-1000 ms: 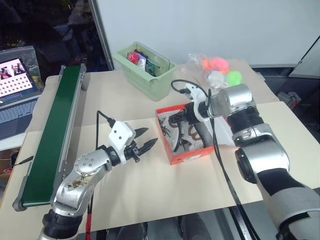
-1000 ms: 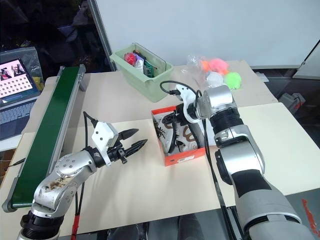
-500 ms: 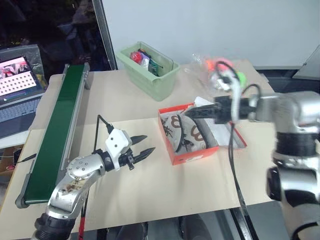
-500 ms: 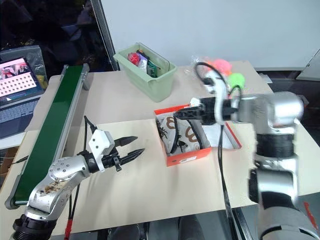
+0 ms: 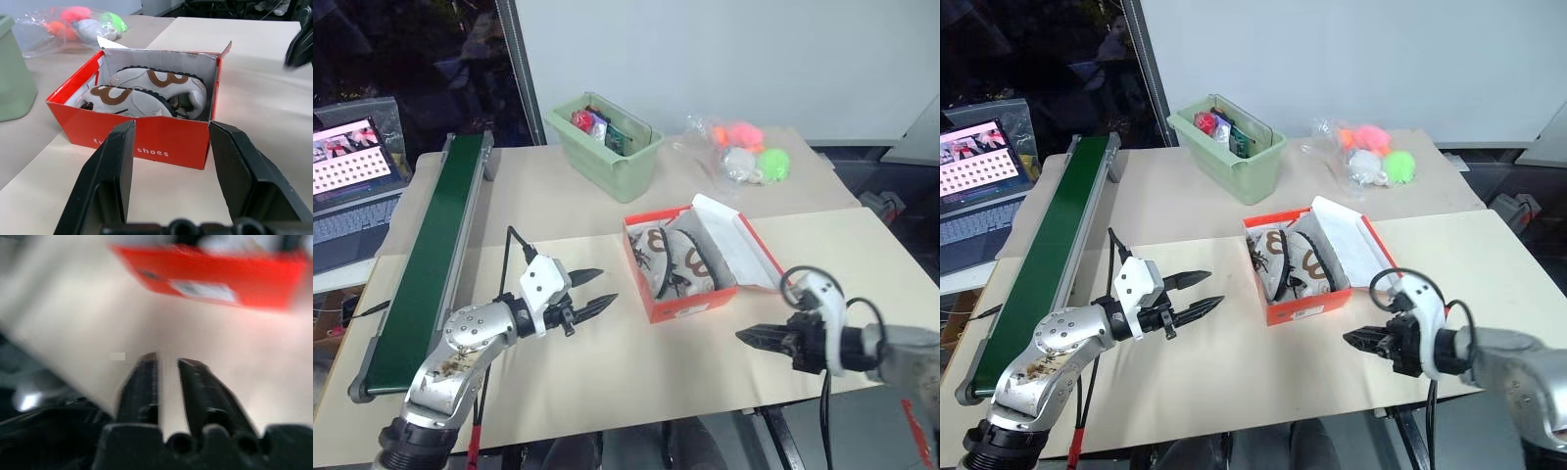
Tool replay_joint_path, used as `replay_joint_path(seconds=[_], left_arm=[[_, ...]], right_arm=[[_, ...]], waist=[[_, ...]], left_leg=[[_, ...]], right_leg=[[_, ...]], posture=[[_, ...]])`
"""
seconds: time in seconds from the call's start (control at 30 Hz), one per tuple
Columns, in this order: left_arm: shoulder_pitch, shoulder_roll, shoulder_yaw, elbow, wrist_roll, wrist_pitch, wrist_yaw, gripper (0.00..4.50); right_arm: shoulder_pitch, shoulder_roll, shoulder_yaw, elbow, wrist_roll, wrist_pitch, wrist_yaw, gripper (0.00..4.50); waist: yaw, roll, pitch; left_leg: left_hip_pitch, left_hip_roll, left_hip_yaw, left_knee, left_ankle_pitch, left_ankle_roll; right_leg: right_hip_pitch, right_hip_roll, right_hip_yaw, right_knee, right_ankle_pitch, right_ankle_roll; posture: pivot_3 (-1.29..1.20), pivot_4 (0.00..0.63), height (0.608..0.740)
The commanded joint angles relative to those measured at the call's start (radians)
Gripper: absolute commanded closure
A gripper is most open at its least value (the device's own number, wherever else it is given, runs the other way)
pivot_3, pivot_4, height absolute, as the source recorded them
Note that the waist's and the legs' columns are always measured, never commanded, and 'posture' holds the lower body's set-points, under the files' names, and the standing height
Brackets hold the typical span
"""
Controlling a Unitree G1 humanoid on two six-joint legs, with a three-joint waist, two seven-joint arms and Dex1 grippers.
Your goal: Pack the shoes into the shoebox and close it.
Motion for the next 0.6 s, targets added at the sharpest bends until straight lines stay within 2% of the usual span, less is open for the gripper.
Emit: replay_joint_path(seconds=[0.03, 0.2, 0.37, 0.6], left_arm=[[-0.03, 0.001, 0.0, -0.008, -0.017, -0.009, -0.014, 1.98], [-0.054, 0.005, 0.007, 0.0, -0.021, 0.0, -0.022, 1.98], [-0.063, 0.006, 0.011, 0.005, -0.021, 0.002, -0.021, 1.98], [-0.073, 0.004, 0.01, 0.009, -0.018, 0.009, -0.012, 1.98]], right_arm=[[0.008, 0.074, 0.054, 0.097, -0.155, -0.213, -0.146, 4.46], [0.002, 0.229, -0.009, 0.249, -0.214, -0.377, -0.275, 4.46], [-0.025, 0.308, -0.066, 0.376, -0.233, -0.482, -0.354, 4.46], [-0.135, 0.436, -0.232, 0.554, -0.077, -0.547, -0.377, 4.46]], waist=[[0.001, 0.0, 0.0], [0.001, 0.001, 0.0], [-0.002, 0.001, 0.0], [-0.003, 0.001, 0.0]], left_leg=[[0.0, -0.001, 0.0, 0.0, 0.0, 0.0], [0.0, -0.001, -0.002, 0.0, 0.0, -0.001], [0.0, -0.001, -0.002, -0.001, -0.001, -0.002], [0.004, 0.0, -0.002, -0.001, -0.001, -0.002]], right_leg=[[-0.001, 0.0, 0.0, 0.0, 0.0, 0.0], [-0.001, 0.0, 0.001, 0.0, 0.004, -0.007], [-0.002, 0.0, 0.001, -0.001, 0.004, -0.007], [0.002, 0.001, 0.001, -0.001, 0.004, -0.007]], posture=[[0.0, 0.15, 0.74], [0.0, 0.15, 0.74], [0.0, 0.15, 0.74], [0.0, 0.15, 0.74]])
